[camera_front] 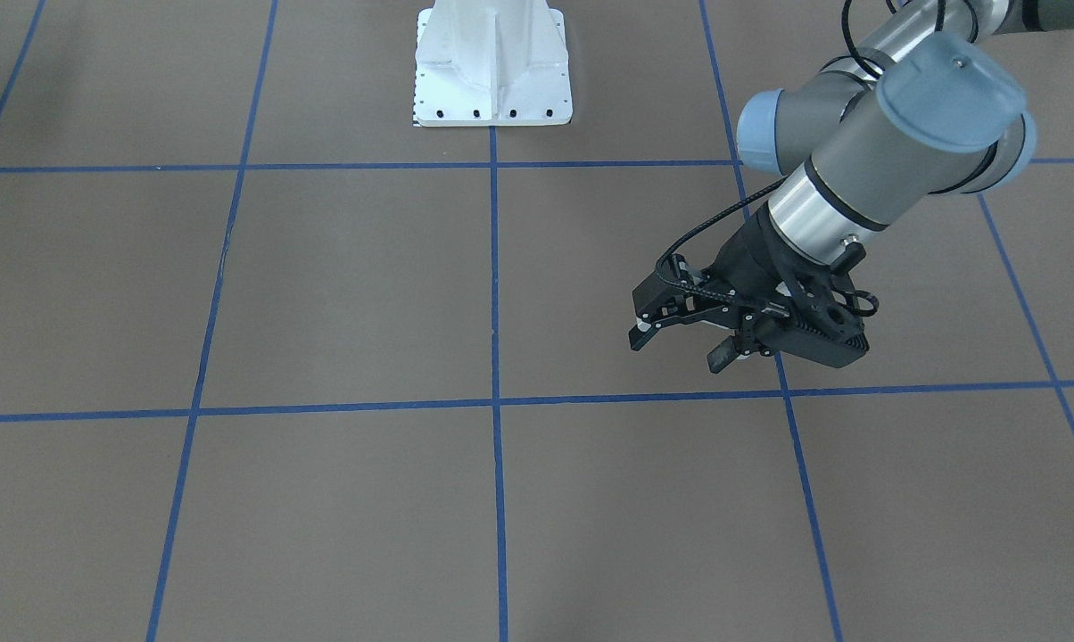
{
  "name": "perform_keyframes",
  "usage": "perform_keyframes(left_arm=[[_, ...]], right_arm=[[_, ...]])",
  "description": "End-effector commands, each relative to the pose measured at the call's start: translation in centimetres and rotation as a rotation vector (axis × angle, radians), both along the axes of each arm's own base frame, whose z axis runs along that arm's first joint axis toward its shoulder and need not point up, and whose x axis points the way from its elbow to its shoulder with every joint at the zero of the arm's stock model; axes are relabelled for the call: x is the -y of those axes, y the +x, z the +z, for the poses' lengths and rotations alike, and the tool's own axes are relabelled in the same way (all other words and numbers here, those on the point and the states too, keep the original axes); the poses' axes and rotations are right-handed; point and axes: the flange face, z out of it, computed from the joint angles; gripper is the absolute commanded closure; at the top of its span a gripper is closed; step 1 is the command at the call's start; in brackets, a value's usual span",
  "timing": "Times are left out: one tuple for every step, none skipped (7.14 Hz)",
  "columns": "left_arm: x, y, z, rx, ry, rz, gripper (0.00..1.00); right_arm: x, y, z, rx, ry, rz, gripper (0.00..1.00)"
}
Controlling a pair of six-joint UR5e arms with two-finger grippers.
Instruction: Left arm hands cup to right arm to dump lemon
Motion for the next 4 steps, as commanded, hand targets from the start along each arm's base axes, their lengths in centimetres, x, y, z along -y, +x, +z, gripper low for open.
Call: perform_keyframes(left_arm=[[-0.1,0.3,0.1,0.009,-0.004,-0.003,0.00],[-0.1,0.5,0.2,0.014,-0.004,-0.009,0.00],[0.0,0.5,0.2,0.020,-0.003,-0.015,0.00],[0.0,0.4,0.1,0.020,0.003,-0.015,0.00]], right_arm=[[0.6,-0.1,-0.4,0.118,-0.042,0.000,0.79],[0.2,0.0,-0.6,0.180,-0.052,-0.005,0.79],[-0.5,0.2,-0.4,0.235,-0.056,0.001,0.79],[-1.3,0.5,0.1,0.289,-0.066,0.013,0.78]])
